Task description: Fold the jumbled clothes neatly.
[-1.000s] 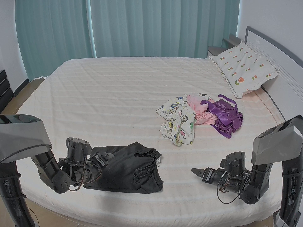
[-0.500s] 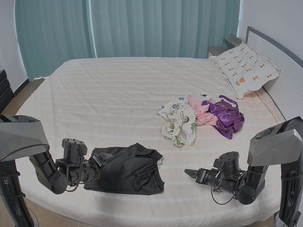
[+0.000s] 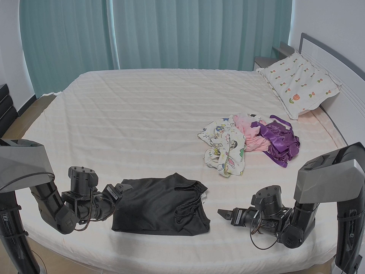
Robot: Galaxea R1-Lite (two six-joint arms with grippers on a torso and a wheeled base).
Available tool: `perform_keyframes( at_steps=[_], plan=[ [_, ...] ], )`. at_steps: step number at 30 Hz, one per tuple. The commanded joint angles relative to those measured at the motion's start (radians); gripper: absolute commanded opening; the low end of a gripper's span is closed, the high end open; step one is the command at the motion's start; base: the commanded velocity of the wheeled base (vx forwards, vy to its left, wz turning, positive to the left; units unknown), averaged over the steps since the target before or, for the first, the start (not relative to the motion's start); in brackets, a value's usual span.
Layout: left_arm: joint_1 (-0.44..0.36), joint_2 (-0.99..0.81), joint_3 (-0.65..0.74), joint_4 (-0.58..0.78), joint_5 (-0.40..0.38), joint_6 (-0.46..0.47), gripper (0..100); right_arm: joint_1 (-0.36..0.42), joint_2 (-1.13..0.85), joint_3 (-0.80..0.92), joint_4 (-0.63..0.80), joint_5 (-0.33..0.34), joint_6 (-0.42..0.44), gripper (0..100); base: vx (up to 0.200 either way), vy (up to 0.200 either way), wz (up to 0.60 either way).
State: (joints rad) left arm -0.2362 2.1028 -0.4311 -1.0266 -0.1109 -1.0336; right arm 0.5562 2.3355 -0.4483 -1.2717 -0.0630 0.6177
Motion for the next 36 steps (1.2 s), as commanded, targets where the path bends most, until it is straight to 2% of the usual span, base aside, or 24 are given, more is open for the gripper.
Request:
perform_keyframes(
  at_steps=[1,3,9,15,26,30,36],
  plan=[
    [0.006,-0.001,0.002,0.0,-0.003,0.0,100,0.03,-0.002,-0.043,0.034,-0.024,-0.001,100,0.0,0.2,0.0],
    [0.011,-0.001,0.0,0.003,-0.004,0.0,100,0.039,-0.004,-0.07,0.054,-0.058,-0.001,100,0.0,0.2,0.0],
    [0.026,0.0,0.0,0.002,-0.038,-0.002,100,0.068,0.038,-0.098,0.08,-0.084,-0.018,100,0.0,0.2,0.0],
    [0.031,0.002,0.0,0.0,-0.038,-0.002,100,0.047,0.038,-0.116,0.092,-0.179,-0.075,100,0.0,0.2,0.0],
    [0.031,0.011,-0.005,-0.001,-0.038,0.001,100,0.082,0.087,-0.153,0.121,-0.251,-0.153,100,0.0,0.0,0.0],
    [0.032,0.016,-0.006,-0.001,-0.038,0.001,100,0.073,0.079,-0.153,0.152,-0.278,-0.177,100,0.0,0.0,0.0],
    [0.032,0.025,-0.009,-0.001,-0.036,0.003,100,0.028,0.08,-0.139,0.18,-0.351,-0.205,100,0.0,0.0,0.0]
  ],
)
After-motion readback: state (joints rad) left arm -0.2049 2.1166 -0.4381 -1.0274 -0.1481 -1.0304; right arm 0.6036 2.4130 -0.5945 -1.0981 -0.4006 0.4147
